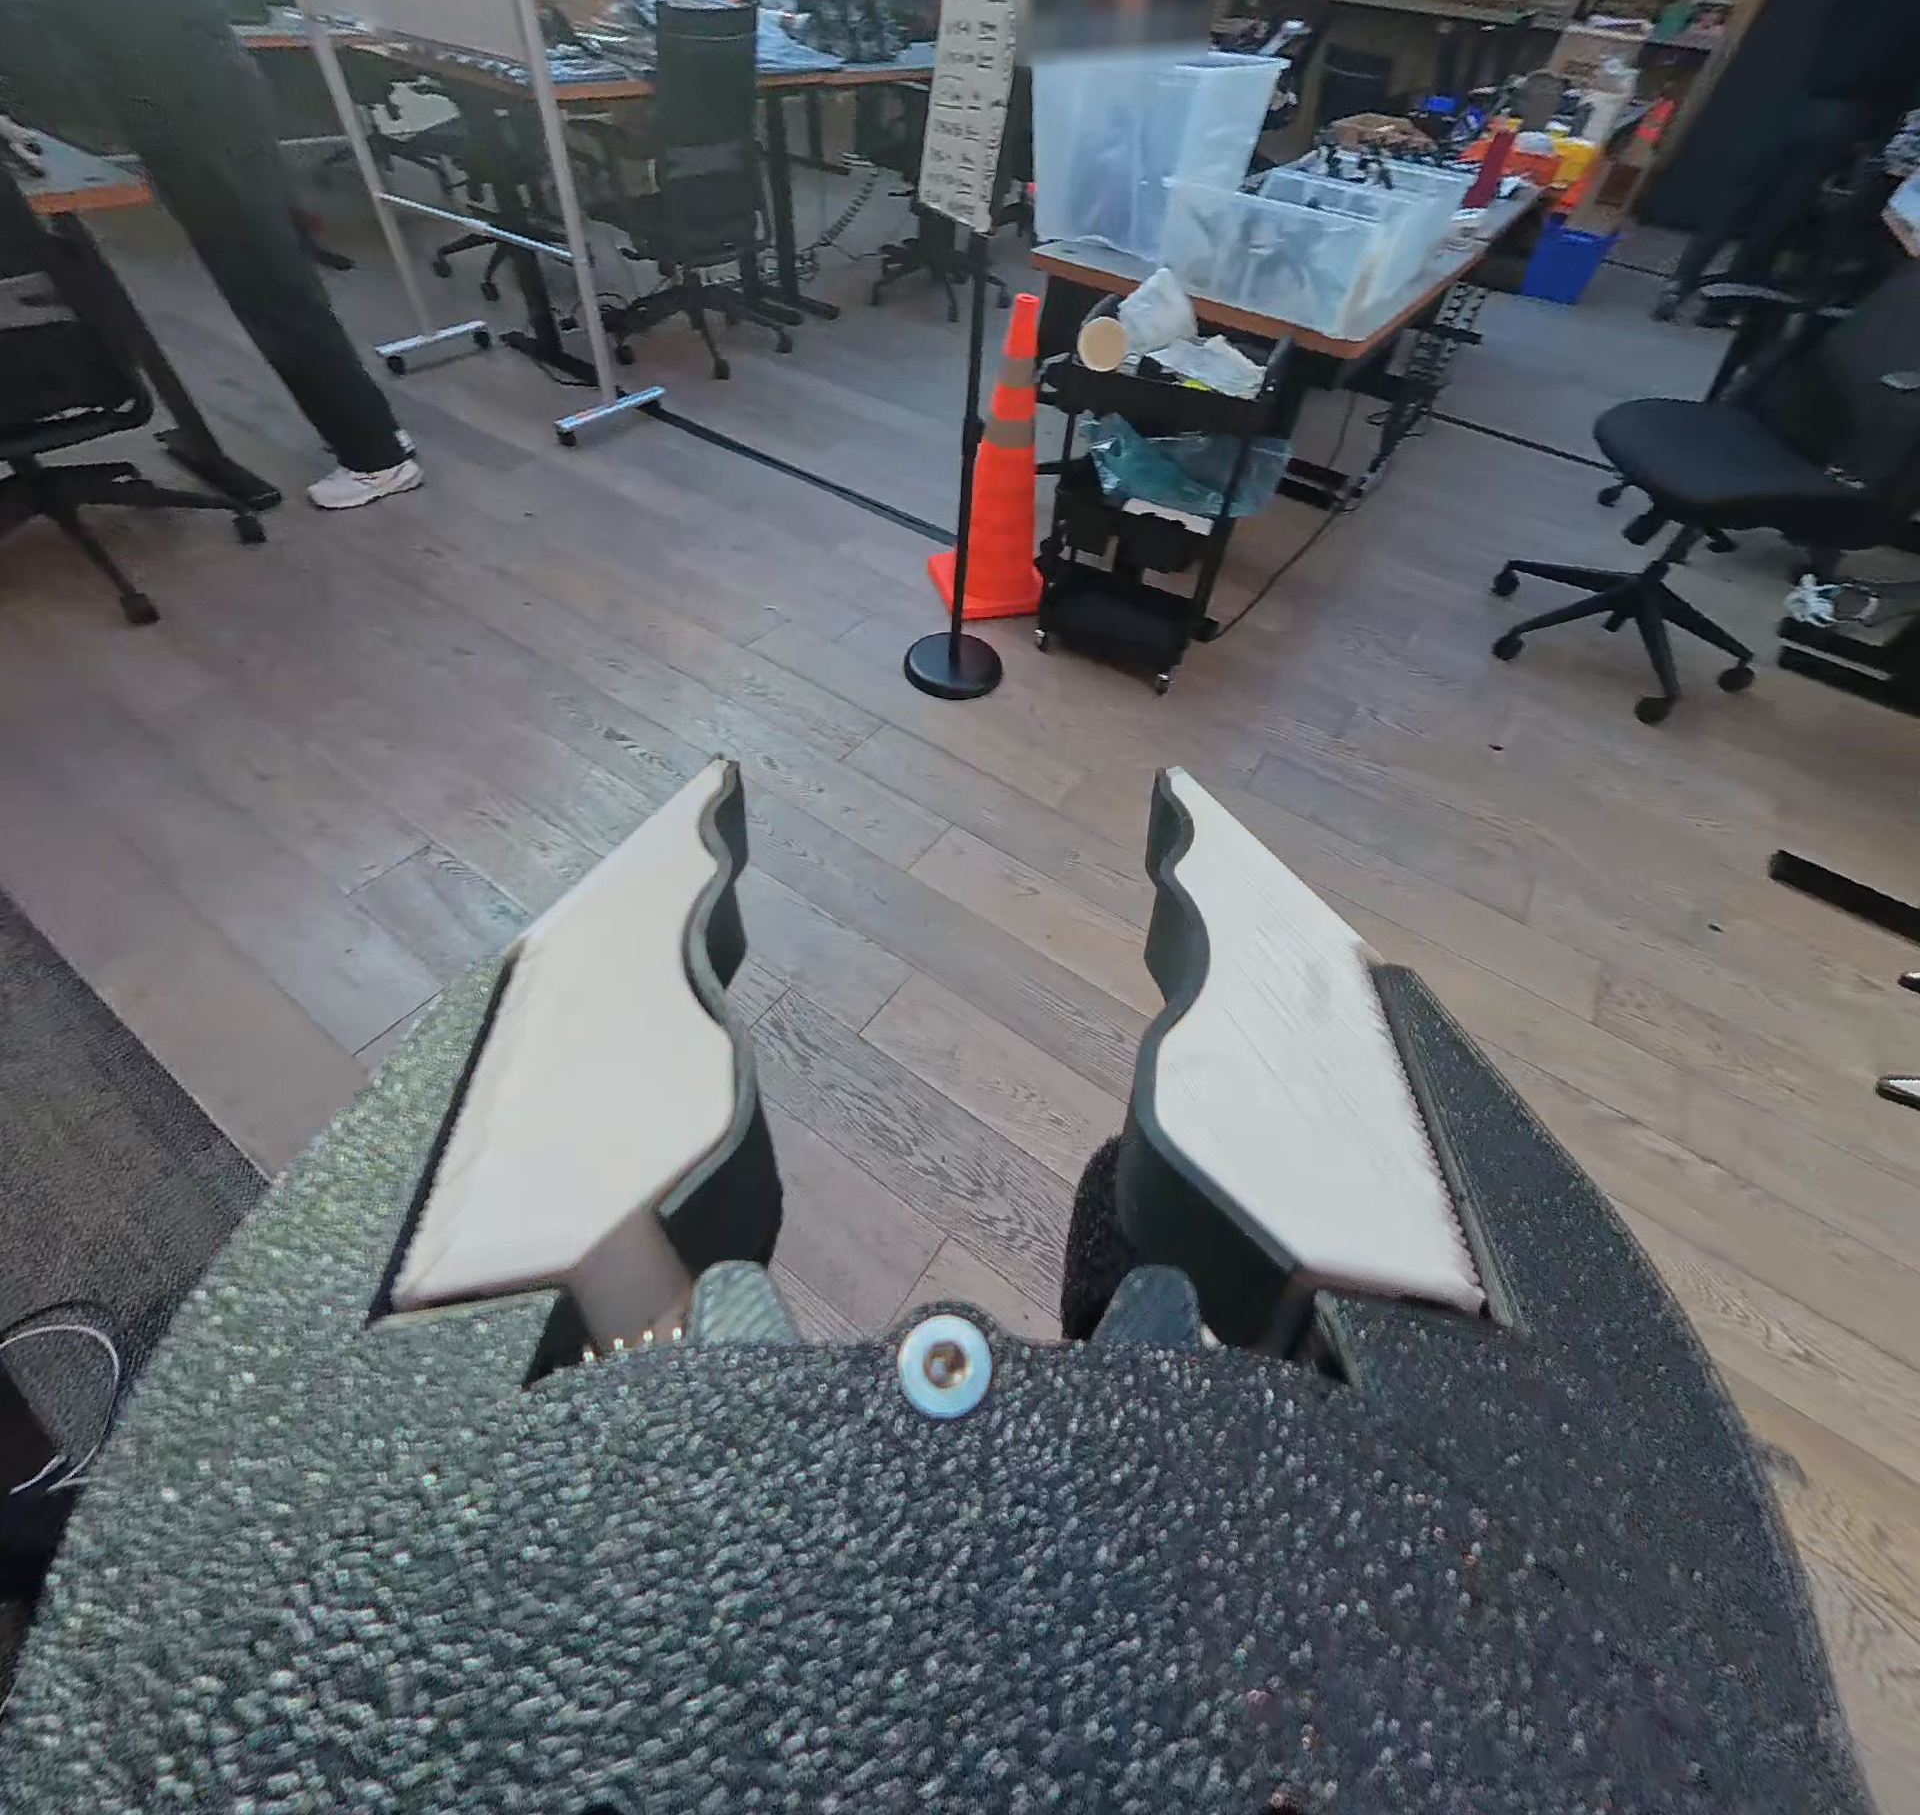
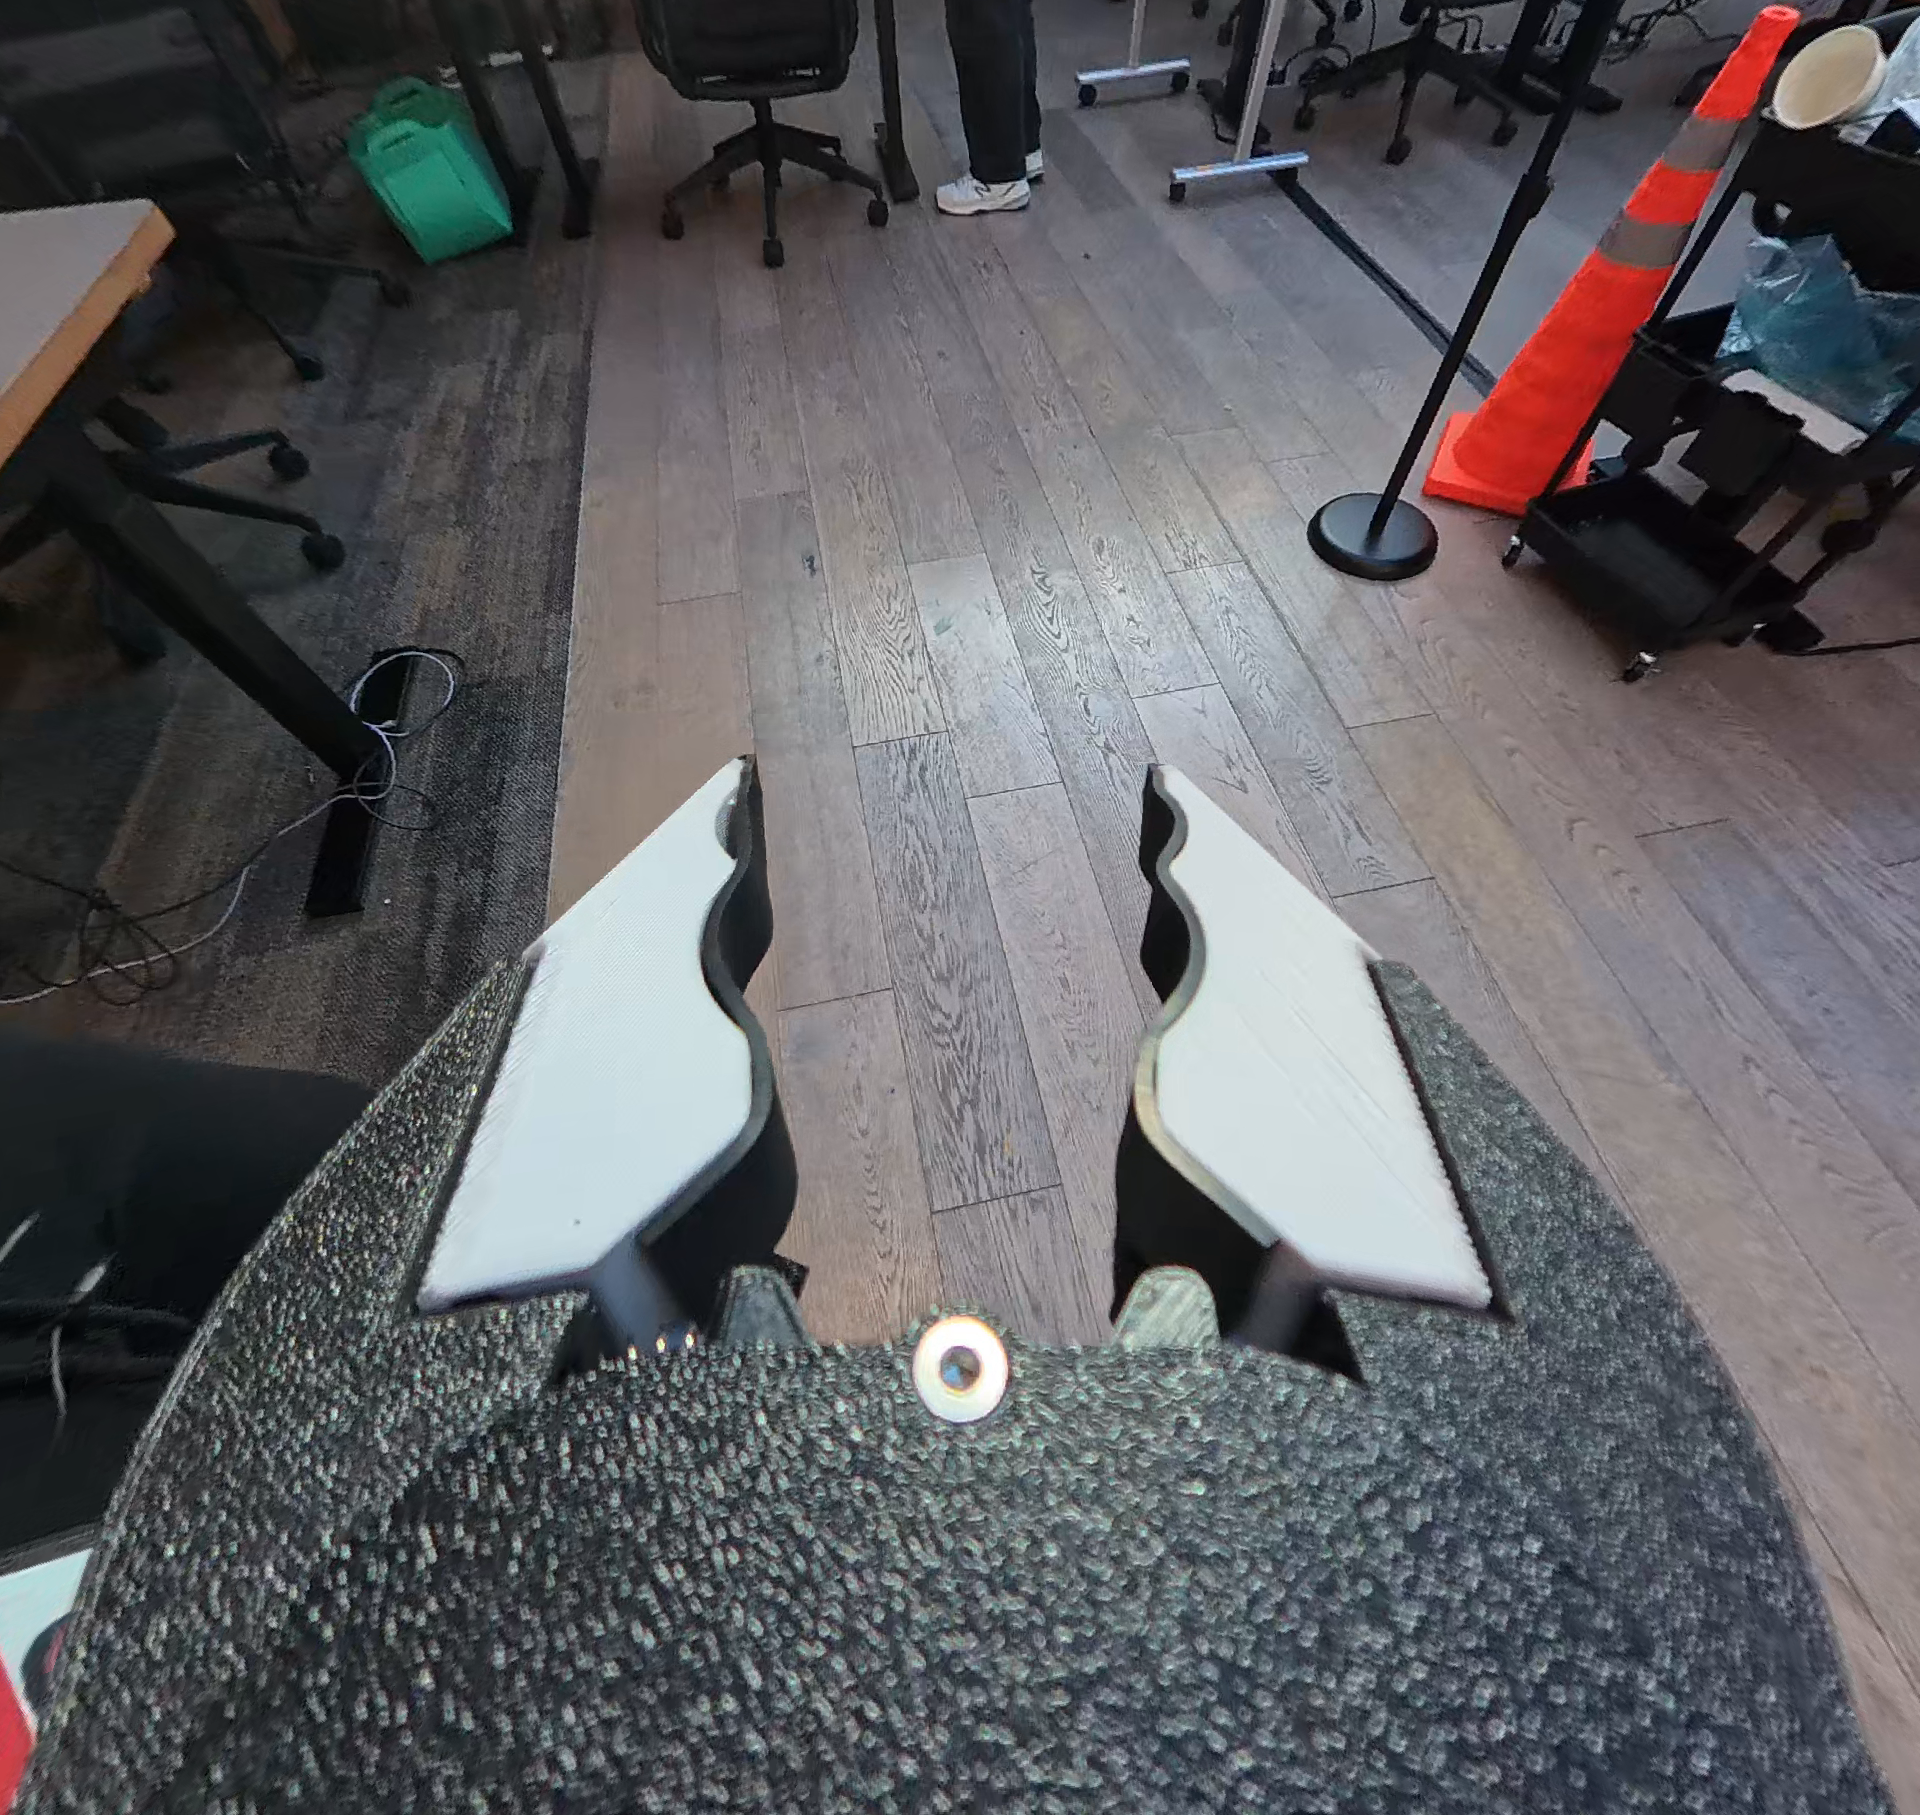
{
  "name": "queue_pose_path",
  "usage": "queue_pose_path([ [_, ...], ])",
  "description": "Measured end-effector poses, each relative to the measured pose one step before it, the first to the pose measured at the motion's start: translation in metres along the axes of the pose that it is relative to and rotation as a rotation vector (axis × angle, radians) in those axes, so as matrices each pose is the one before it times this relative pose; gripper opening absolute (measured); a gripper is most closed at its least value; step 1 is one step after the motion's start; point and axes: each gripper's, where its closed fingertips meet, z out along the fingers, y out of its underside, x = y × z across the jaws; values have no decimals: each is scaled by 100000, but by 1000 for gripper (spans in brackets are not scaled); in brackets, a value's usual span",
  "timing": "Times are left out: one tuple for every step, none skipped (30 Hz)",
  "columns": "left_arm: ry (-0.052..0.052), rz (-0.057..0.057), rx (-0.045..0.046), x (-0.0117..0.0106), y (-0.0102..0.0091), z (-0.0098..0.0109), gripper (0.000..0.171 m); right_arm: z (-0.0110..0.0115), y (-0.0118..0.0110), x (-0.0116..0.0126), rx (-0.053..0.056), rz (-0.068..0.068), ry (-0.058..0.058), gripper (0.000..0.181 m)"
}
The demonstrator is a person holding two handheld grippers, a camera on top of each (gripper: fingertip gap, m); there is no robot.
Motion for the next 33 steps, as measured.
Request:
queue_pose_path([
  [-2471, -1194, 221, -486, 11, 61, 77, 522, -397, 748, -204, -812, -802, 71],
  [-2230, -1070, 570, -487, -42, 125, 77, 789, -595, 475, 57, -875, -1408, 71],
  [-1986, -835, 893, -502, -110, 177, 77, 1028, -815, 222, 222, -937, -1875, 71],
  [-1751, -581, 811, -536, -83, 250, 77, 1237, -1056, 19, 621, -1180, -2206, 71],
  [-1821, -378, 760, -594, -25, 320, 77, 1427, -1265, -167, 691, -1280, -2474, 72],
  [-1983, -418, 954, -696, -26, 369, 77, 1554, -1492, -224, 1202, -1389, -2071, 73],
  [-2021, -746, 1132, -904, -59, 381, 77, 1683, -1700, -310, 1928, -1237, -2111, 74],
  [-1918, -1044, 1263, -1028, 11, 481, 77, 1818, -1780, -414, 2040, -821, -2566, 75],
  [-1928, -1230, 1256, -1185, 112, 641, 77, 1947, -1802, -418, 1938, -687, -2486, 76],
  [-1803, -1179, 1140, -1307, 218, 803, 77, 2040, -1800, -425, 1869, -1077, -2282, 77],
  [-1614, -806, 878, -1366, 300, 965, 77, 2097, -1760, -374, 1678, -1714, -1852, 79],
  [-1404, -390, 699, -1376, 351, 1170, 77, 2149, -1707, -287, 1683, -2216, -1231, 79],
  [-1004, -246, 536, -1391, 289, 1472, 77, 2236, -1604, -206, 1348, -2174, -767, 79],
  [-428, -509, 21, -1290, 128, 1717, 77, 2336, -1479, -195, 515, -1428, -867, 80],
  [136, -952, -26, -1155, -260, 1826, 77, 2416, -1465, -263, 246, -530, -1569, 80],
  [219, -974, 1563, -1107, -818, 1818, 77, 2499, -1517, -311, 630, -270, -2185, 80],
  [208, -648, 2620, -1104, -1175, 1844, 77, 2584, -1477, -336, 589, -836, -2803, 80],
  [508, -290, 2209, -1058, -1176, 1678, 77, 2692, -1380, -216, 286, -1915, -2660, 79],
  [536, 208, 1753, -1113, -1078, 1698, 77, 2740, -1317, -32, 317, -2610, -2135, 79],
  [351, 611, 1716, -1190, -1047, 1628, 77, 2741, -1336, 48, 1005, -2252, -2075, 79],
  [284, 553, 1607, -1258, -1037, 1521, 77, 2741, -1291, 42, 1529, -1156, -2480, 79],
  [56, 438, 1397, -1378, -964, 1436, 77, 2725, -1134, -24, 1488, -164, -3056, 79],
  [-807, 584, 1286, -1449, -938, 1307, 77, 2666, -999, -92, 1274, 297, -3451, 79],
  [-1785, 504, 1327, -1540, -855, 899, 77, 2548, -833, -151, 986, 331, -3791, 79],
  [-2308, 210, 1205, -1557, -747, 654, 77, 2427, -661, -193, 489, 36, -4000, 79],
  [-2867, 67, 888, -1536, -508, 515, 77, 2311, -446, -159, 55, -842, -4034, 78],
  [-3674, 65, 373, -1575, -179, 387, 77, 2204, -221, -47, -439, -1706, -3790, 78],
  [-4293, -65, -427, -1703, 213, 199, 77, 2105, -52, 161, -489, -1828, -3390, 78],
  [-4609, -324, -1229, -1720, 546, 156, 77, 2019, 24, 307, -69, -1116, -3487, 77],
  [-5023, -509, -1692, -1702, 703, 131, 77, 1965, 69, 467, 213, -185, -3732, 77],
  [-5368, -661, -1871, -1712, 754, 118, 77, 1923, 138, 709, 139, 351, -3477, 77],
  [-5454, -827, -1999, -1627, 787, 96, 77, 1910, 183, 922, -138, 358, -3291, 77],
  [-5511, -892, -1883, -1542, 699, 66, 77, 1890, 171, 1125, -524, 319, -3059, 78],
])
